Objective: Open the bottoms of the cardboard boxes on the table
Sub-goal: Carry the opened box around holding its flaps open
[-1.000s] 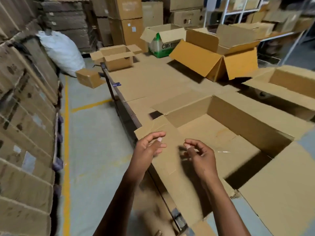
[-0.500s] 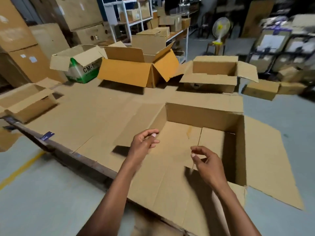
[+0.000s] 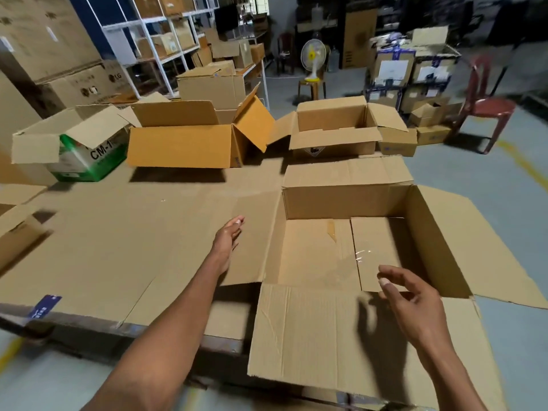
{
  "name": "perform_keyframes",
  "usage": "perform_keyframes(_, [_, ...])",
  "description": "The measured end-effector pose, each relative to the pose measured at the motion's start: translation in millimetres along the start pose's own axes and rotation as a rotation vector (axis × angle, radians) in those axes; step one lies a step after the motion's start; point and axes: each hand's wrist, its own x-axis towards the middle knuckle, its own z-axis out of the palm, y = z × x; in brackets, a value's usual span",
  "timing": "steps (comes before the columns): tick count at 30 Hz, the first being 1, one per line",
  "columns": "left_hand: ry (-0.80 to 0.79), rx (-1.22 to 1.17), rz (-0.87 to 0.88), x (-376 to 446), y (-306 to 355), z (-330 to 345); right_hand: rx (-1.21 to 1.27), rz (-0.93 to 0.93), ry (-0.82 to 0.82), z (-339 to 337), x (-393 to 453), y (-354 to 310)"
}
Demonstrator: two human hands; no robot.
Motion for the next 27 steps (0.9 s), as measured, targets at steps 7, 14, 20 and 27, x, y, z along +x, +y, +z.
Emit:
perform_keyframes(7, [-0.085,0.114,-0.065,29.1,-8.5,-39.7,-0.053,0.052,0.108,-6.5,-16.4,8.1])
perform_keyframes(14, [-0.094,0.358,0.191,33.9,26.6,-65.3,0.092,0.095,0.064,-23.2,1.1,1.1])
perform_keyframes(20, [-0.097,0.520,0.369,27.2,91.3,-34.0,0.062,0.064,0.009,-49.9,47.3,-7.4])
perform_keyframes(27, [-0.237,0.831,0.349,24.9,117.6,21.6,-0.319,-0.037,0.080,-122.6,139.0,10.4])
